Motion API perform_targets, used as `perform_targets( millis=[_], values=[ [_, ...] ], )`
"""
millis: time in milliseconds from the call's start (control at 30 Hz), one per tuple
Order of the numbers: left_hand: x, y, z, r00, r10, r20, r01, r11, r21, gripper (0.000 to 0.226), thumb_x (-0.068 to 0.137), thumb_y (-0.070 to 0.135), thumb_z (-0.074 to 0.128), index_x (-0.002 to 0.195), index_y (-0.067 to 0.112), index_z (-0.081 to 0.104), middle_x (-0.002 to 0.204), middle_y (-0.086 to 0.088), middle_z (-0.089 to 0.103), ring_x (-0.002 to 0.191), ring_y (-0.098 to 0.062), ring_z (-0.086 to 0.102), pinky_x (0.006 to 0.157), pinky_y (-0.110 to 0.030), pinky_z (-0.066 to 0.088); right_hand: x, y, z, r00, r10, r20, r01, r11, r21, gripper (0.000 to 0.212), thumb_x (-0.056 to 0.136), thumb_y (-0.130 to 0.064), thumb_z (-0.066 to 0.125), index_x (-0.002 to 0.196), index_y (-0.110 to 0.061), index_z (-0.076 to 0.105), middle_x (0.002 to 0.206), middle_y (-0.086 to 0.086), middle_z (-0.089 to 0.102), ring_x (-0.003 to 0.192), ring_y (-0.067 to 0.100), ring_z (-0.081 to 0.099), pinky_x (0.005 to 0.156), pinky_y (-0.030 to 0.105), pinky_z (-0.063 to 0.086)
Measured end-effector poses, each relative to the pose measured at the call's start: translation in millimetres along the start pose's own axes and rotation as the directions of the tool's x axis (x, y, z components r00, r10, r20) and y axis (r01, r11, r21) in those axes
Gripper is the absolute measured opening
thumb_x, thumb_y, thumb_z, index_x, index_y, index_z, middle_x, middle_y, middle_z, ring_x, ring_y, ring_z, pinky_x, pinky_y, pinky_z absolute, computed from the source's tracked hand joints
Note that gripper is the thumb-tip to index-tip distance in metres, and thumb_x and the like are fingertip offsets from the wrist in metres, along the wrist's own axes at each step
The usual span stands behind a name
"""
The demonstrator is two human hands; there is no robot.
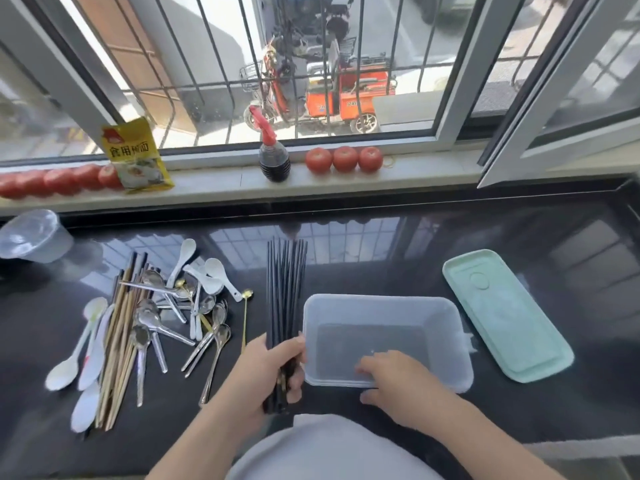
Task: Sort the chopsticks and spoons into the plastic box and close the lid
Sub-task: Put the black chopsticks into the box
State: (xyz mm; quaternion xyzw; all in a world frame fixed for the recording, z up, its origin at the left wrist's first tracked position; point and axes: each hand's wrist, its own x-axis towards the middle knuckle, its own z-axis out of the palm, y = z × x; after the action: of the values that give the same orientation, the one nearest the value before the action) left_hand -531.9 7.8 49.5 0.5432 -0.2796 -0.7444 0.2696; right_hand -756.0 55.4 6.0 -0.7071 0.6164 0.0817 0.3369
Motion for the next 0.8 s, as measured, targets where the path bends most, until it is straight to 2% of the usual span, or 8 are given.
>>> perform_targets(
  millis=[100,233,333,500,633,700,733,800],
  values=[
    [2.0,1.7,12.4,0.998,-0.021,0.052,0.022,0.999,-0.023,0.015,0.095,0.011,0.064,0.084,0.005,0.056,0.067,-0.011,0.049,0.049,-0.019,0.043,0.045,-0.025,0.033,-5.2,-5.8,-26.4,0.996,0.037,-0.087,-0.004,0.938,0.348,0.034,0.095,-0.046,0.062,0.125,-0.030,0.063,0.122,-0.016,0.064,0.114,0.003,0.056,0.100,0.027,0.046],
    [-3.8,3.3,26.4,0.994,-0.007,0.106,0.003,0.999,0.036,0.014,0.094,0.011,0.067,0.091,0.002,0.058,0.073,-0.012,0.059,0.052,-0.022,0.053,0.045,-0.026,0.039,-7.2,-30.3,-50.5,0.979,0.138,-0.152,0.061,0.508,0.859,0.011,0.100,-0.028,0.062,0.104,-0.021,0.068,0.087,-0.007,0.069,0.070,0.005,0.062,0.070,0.021,0.052],
    [-11.7,1.7,35.4,0.985,-0.008,0.175,-0.002,0.998,0.057,0.017,0.095,0.014,0.067,0.107,0.001,0.066,0.088,-0.016,0.069,0.060,-0.027,0.065,0.047,-0.029,0.046,-4.6,-48.2,-52.0,0.975,0.145,-0.169,0.108,0.357,0.928,0.012,0.099,-0.021,0.064,0.094,-0.011,0.065,0.071,-0.002,0.066,0.063,0.011,0.059,0.063,0.023,0.051],
    [-20.5,-5.4,34.2,0.989,-0.044,0.142,0.031,0.995,0.092,0.021,0.100,0.014,0.061,0.118,0.006,0.067,0.107,-0.017,0.077,0.079,-0.035,0.074,0.055,-0.033,0.055,-5.7,-58.5,-42.3,0.961,0.228,-0.157,0.067,0.359,0.931,0.020,0.099,-0.019,0.063,0.084,-0.006,0.066,0.069,0.002,0.067,0.065,0.014,0.060,0.067,0.027,0.052],
    [-17.7,-14.8,24.8,0.999,-0.027,-0.035,0.029,0.998,0.063,0.023,0.097,0.012,0.065,0.113,-0.002,0.058,0.091,-0.017,0.075,0.061,-0.032,0.067,0.050,-0.032,0.049,-10.1,-45.3,-66.6,0.829,0.388,-0.402,0.367,0.163,0.916,0.020,0.106,-0.012,0.048,0.093,-0.006,0.062,0.079,0.009,0.071,0.074,0.024,0.071,0.074,0.035,0.062],
    [-15.6,-18.6,16.5,0.994,-0.010,-0.108,0.014,0.999,0.034,0.018,0.097,0.011,0.064,0.109,0.000,0.057,0.077,-0.014,0.067,0.048,-0.025,0.055,0.045,-0.028,0.041,-13.8,-23.3,-88.3,0.747,0.368,-0.554,0.480,0.278,0.832,0.019,0.106,-0.009,0.047,0.094,-0.012,0.063,0.078,0.006,0.071,0.074,0.024,0.071,0.073,0.032,0.062],
    [-14.5,-19.9,11.2,0.992,-0.010,-0.129,0.010,1.000,0.004,0.014,0.098,0.011,0.063,0.107,0.003,0.056,0.072,-0.012,0.062,0.045,-0.022,0.049,0.044,-0.027,0.038,-12.7,-8.6,-94.3,0.735,0.287,-0.614,0.453,0.466,0.760,0.021,0.105,-0.010,0.050,0.092,-0.019,0.064,0.077,0.003,0.071,0.074,0.021,0.070,0.074,0.030,0.060],
    [-12.5,-21.7,1.8,0.985,-0.031,-0.170,0.020,0.998,-0.067,0.011,0.098,0.012,0.063,0.105,0.007,0.056,0.068,-0.010,0.057,0.044,-0.019,0.044,0.045,-0.025,0.035,-5.2,15.2,-94.9,0.846,0.089,-0.525,0.199,0.862,0.467,0.026,0.100,-0.018,0.054,0.080,-0.032,0.062,0.073,-0.005,0.068,0.072,0.016,0.064,0.070,0.029,0.054]
  ],
)
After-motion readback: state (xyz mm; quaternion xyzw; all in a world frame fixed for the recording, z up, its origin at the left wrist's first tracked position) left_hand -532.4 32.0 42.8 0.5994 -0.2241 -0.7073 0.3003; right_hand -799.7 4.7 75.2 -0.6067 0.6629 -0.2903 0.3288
